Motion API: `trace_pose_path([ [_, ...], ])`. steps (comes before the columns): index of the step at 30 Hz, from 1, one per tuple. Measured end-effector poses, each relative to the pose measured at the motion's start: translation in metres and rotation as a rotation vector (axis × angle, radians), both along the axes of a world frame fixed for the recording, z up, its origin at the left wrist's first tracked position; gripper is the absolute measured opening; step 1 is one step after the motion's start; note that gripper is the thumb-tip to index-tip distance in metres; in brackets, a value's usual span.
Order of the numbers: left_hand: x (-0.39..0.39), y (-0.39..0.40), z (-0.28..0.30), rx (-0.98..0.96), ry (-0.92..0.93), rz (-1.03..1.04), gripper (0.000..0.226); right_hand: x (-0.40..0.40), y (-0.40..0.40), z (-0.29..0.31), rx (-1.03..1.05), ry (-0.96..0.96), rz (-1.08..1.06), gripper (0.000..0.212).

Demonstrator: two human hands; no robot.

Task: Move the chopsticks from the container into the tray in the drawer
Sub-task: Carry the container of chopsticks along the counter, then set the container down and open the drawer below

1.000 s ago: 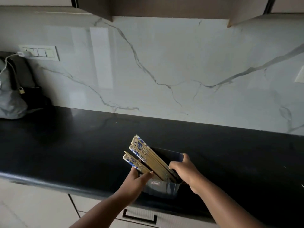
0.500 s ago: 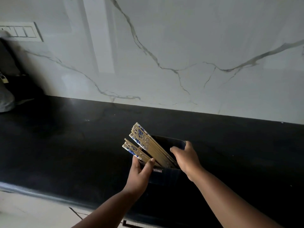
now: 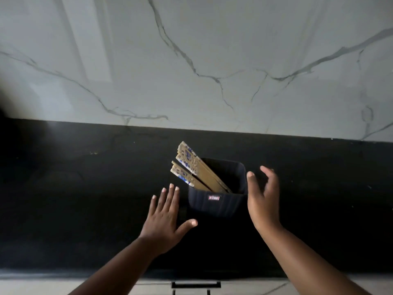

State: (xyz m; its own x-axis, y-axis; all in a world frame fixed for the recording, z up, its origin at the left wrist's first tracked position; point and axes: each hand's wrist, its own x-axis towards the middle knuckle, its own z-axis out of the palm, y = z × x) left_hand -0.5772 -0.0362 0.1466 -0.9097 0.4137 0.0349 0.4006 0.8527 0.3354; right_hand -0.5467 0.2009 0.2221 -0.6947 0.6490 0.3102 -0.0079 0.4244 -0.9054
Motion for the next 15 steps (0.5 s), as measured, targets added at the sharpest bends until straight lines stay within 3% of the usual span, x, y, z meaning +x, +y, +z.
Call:
trace_pose_path([
  [3,0.013,-0.017,-0.014,-0.156,-0.007,-0.006,0.102,0.068,-0.024,-0.028,0.444,0.116,0.116,0.042],
  [7,0.025,-0.025,-0.019,-0.209,0.008,0.008,0.1,0.134,-0.049,-0.069,0.79,0.044,0.574,0.027],
  [11,0.04,-0.032,-0.022,-0.226,0.007,0.017,0.1,0.156,-0.054,-0.096,0.881,-0.308,0.935,0.024],
  [15,0.047,-0.034,-0.024,-0.189,0.022,0.057,0.096,0.143,-0.052,-0.122,0.932,-0.52,0.898,0.039],
])
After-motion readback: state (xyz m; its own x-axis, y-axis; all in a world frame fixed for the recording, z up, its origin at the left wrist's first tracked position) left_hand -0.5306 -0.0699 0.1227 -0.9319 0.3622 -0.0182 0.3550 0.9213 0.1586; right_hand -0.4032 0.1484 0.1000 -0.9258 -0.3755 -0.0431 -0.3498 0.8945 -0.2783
